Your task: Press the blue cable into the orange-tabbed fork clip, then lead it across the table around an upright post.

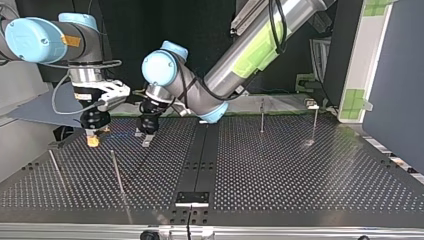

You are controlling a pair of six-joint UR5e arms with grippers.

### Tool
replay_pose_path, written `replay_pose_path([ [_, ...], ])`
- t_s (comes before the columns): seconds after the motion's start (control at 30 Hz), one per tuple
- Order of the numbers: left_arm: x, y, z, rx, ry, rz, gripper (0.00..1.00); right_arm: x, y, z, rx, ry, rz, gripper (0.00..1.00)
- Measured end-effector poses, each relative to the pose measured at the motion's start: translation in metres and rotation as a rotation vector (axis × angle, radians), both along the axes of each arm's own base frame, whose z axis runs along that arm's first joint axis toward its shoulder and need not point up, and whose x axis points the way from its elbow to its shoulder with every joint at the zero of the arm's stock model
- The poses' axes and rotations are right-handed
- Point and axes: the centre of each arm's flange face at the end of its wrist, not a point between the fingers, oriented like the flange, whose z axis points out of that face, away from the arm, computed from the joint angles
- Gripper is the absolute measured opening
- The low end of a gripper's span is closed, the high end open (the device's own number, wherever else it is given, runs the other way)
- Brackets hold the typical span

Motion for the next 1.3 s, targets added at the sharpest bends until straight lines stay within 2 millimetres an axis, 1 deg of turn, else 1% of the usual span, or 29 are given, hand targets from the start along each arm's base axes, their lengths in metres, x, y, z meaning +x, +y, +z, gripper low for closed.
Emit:
replay_pose_path([
  [0.1, 0.001, 0.001, 0.000, 0.005, 0.000, 0.006, 0.99, 0.001, 0.001, 0.000, 0.000, 0.000, 0.002, 0.00],
  [0.13, 0.001, 0.002, 0.000, 0.006, 0.000, 0.008, 0.96, 0.001, 0.001, 0.000, 0.000, 0.000, 0.002, 0.00],
  [0.17, 0.001, 0.002, 0.000, 0.009, -0.001, 0.009, 0.89, 0.001, 0.001, 0.000, 0.000, 0.000, 0.003, 0.00],
  [0.2, 0.001, 0.002, 0.000, 0.011, -0.001, 0.011, 0.89, 0.001, 0.001, 0.000, 0.000, 0.000, 0.003, 0.00],
  [0.23, 0.002, 0.002, 0.000, 0.012, -0.001, 0.013, 0.76, 0.002, 0.001, 0.000, 0.000, 0.000, 0.003, 0.00],
  [0.27, 0.002, 0.003, -0.001, 0.014, -0.001, 0.017, 0.67, 0.002, 0.001, 0.000, 0.000, 0.000, 0.004, 0.00],
  [0.3, 0.002, 0.003, -0.001, 0.015, -0.001, 0.020, 0.67, 0.002, 0.001, 0.000, 0.000, 0.000, 0.004, 0.00],
  [0.33, 0.002, 0.003, -0.001, 0.018, -0.001, 0.023, 0.49, 0.002, 0.001, 0.000, 0.000, 0.000, 0.004, 0.00],
  [0.37, 0.002, 0.004, -0.001, 0.021, -0.002, 0.027, 0.29, 0.002, 0.002, 0.000, 0.000, 0.000, 0.005, 0.00],
  [0.4, 0.002, 0.004, -0.001, 0.025, -0.002, 0.032, 0.29, 0.002, 0.002, 0.000, 0.000, 0.000, 0.005, 0.00],
  [0.47, 0.002, 0.005, -0.001, 0.031, -0.004, 0.042, 0.00, 0.003, 0.002, 0.000, 0.001, 0.000, 0.006, 0.00],
  [0.83, 0.002, 0.007, -0.002, 0.043, 0.001, 0.053, 0.00, 0.004, 0.003, 0.000, 0.001, 0.002, 0.010, 0.00],
  [1.1, 0.003, 0.015, -0.004, 0.108, 0.012, 0.092, 0.00, 0.005, 0.004, 0.000, 0.001, 0.002, 0.011, 0.00],
  [1.2, 0.003, 0.021, 0.000, 0.141, 0.016, 0.119, 0.00, 0.004, 0.003, 0.000, 0.001, 0.001, 0.011, 0.00],
  [1.3, 0.001, 0.026, 0.009, 0.164, 0.008, 0.148, 0.00, 0.003, 0.002, 0.000, 0.001, 0.001, 0.007, 0.00],
])
